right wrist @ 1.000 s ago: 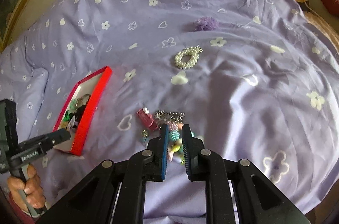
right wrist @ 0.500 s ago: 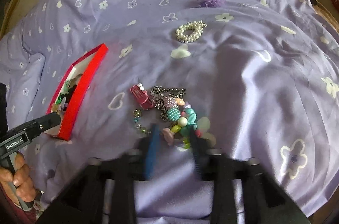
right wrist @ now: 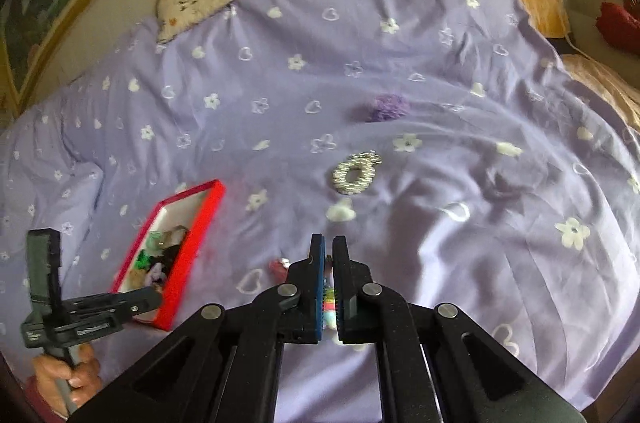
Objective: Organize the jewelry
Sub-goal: 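Carry the gold ring toward the red box with the left tool while the right carries the bracelet, then release the ring into the box with the left tool while the right releases the bracelet, then grasp the pink hair clip with the left tool while the right grasps the crystal bracelet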
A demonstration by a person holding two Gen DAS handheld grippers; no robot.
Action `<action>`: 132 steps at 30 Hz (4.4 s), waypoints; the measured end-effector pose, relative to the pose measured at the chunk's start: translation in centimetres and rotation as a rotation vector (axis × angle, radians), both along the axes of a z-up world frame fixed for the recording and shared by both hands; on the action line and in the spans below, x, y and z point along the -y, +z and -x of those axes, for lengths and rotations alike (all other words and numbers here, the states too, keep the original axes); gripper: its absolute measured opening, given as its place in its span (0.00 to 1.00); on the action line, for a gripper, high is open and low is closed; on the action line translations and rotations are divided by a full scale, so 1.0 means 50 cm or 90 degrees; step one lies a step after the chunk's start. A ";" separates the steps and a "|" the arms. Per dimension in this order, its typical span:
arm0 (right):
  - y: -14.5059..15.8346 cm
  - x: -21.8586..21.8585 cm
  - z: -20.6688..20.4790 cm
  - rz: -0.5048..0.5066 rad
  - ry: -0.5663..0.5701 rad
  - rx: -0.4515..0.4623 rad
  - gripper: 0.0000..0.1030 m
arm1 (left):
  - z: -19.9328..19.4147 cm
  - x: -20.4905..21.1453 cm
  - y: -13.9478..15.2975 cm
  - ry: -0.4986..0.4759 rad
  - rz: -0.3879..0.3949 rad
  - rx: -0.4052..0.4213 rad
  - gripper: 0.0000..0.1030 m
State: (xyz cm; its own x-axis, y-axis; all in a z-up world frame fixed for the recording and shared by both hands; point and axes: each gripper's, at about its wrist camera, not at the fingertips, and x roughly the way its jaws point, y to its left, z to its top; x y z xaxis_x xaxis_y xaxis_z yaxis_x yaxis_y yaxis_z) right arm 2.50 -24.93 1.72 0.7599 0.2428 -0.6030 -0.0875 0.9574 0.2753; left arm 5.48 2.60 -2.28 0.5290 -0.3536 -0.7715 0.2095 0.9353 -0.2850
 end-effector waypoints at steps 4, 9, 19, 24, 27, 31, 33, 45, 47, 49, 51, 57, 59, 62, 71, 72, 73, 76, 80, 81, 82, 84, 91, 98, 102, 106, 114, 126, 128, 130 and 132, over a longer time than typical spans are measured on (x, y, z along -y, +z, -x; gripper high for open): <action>-0.007 -0.036 -0.002 -0.015 0.030 -0.012 0.03 | 0.006 -0.020 0.007 0.011 0.002 0.005 0.20; -0.020 -0.106 -0.010 -0.031 0.084 -0.028 0.03 | 0.015 -0.063 0.013 0.037 0.004 0.010 0.20; -0.006 -0.271 -0.042 -0.066 0.209 -0.034 0.03 | 0.029 -0.176 0.000 0.108 0.004 0.002 0.20; -0.019 -0.355 -0.059 -0.072 0.260 -0.048 0.03 | 0.030 -0.223 -0.008 0.137 0.001 -0.005 0.20; -0.031 -0.397 -0.066 -0.073 0.286 -0.058 0.03 | 0.029 -0.249 -0.016 0.153 -0.001 -0.009 0.20; -0.047 -0.447 -0.074 -0.077 0.314 -0.073 0.03 | 0.027 -0.273 -0.024 0.167 -0.001 -0.013 0.20; -0.055 -0.467 -0.079 -0.080 0.326 -0.080 0.03 | 0.025 -0.285 -0.029 0.173 -0.002 -0.015 0.20; -0.129 -0.517 -0.105 -0.058 0.337 -0.134 0.03 | -0.005 -0.312 -0.079 0.181 -0.009 -0.046 0.20; -0.147 -0.513 -0.113 -0.042 0.326 -0.148 0.03 | -0.010 -0.310 -0.087 0.179 -0.012 -0.050 0.20; -0.160 -0.511 -0.119 -0.025 0.322 -0.159 0.03 | -0.016 -0.309 -0.094 0.180 -0.014 -0.054 0.20; -0.172 -0.512 -0.125 -0.003 0.320 -0.170 0.03 | -0.021 -0.309 -0.103 0.180 -0.018 -0.059 0.20; -0.195 -0.519 -0.138 0.020 0.327 -0.192 0.03 | -0.027 -0.304 -0.119 0.171 -0.034 -0.070 0.20; -0.193 -0.526 -0.138 0.034 0.332 -0.189 0.03 | -0.030 -0.302 -0.123 0.169 -0.039 -0.073 0.21; -0.192 -0.535 -0.138 0.045 0.339 -0.189 0.04 | -0.032 -0.301 -0.128 0.167 -0.043 -0.078 0.21; -0.202 -0.537 -0.147 0.059 0.346 -0.213 0.04 | -0.037 -0.289 -0.129 0.160 -0.079 -0.076 0.21; -0.201 -0.536 -0.148 0.060 0.347 -0.213 0.04 | -0.038 -0.289 -0.129 0.161 -0.079 -0.077 0.21; -0.201 -0.536 -0.147 0.060 0.347 -0.214 0.05 | -0.038 -0.290 -0.129 0.160 -0.076 -0.078 0.22; -0.201 -0.537 -0.147 0.059 0.350 -0.215 0.07 | -0.038 -0.289 -0.129 0.160 -0.074 -0.079 0.24; -0.201 -0.538 -0.146 0.057 0.350 -0.214 0.08 | -0.040 -0.286 -0.129 0.159 -0.080 -0.079 0.25; -0.201 -0.538 -0.146 0.055 0.349 -0.214 0.08 | -0.041 -0.286 -0.129 0.159 -0.080 -0.079 0.25; -0.201 -0.538 -0.146 0.053 0.349 -0.214 0.08 | -0.041 -0.285 -0.129 0.159 -0.079 -0.079 0.25; -0.201 -0.537 -0.146 0.050 0.348 -0.215 0.09 | -0.041 -0.286 -0.129 0.160 -0.079 -0.080 0.26; -0.182 -0.517 -0.142 0.015 0.341 -0.205 0.30 | -0.024 -0.295 -0.108 0.174 -0.070 -0.072 0.36; -0.126 -0.457 -0.116 -0.026 0.319 -0.156 0.35 | -0.001 -0.286 -0.050 0.179 -0.047 -0.039 0.40; -0.102 -0.390 -0.097 -0.037 0.282 -0.134 0.37 | 0.009 -0.251 -0.015 0.161 -0.036 -0.016 0.47; -0.094 -0.303 -0.081 -0.042 0.233 -0.129 0.37 | 0.008 -0.198 0.008 0.126 -0.029 -0.006 0.48; -0.097 -0.122 -0.049 -0.049 0.116 -0.127 0.39 | -0.004 -0.075 0.010 0.054 -0.030 -0.012 0.48; -0.151 -0.004 -0.037 -0.049 0.056 -0.156 0.39 | -0.059 0.076 -0.010 -0.028 -0.019 -0.045 0.48; -0.163 -0.009 -0.045 -0.046 0.063 -0.163 0.39 | -0.072 0.097 -0.017 -0.035 -0.024 -0.053 0.48; -0.175 -0.018 -0.056 -0.035 0.070 -0.172 0.38 | -0.080 0.112 -0.021 -0.042 -0.024 -0.056 0.48; -0.190 -0.029 -0.064 -0.016 0.075 -0.181 0.33 | -0.088 0.126 -0.025 -0.048 -0.025 -0.060 0.48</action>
State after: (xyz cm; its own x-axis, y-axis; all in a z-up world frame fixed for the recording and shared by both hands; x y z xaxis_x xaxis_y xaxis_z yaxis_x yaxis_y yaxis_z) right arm 5.70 -23.50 -7.79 0.5267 0.3371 -0.7804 -0.1132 0.9376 0.3287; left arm 9.89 -3.69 -3.54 0.4258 -0.3590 -0.8306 0.2541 0.9284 -0.2710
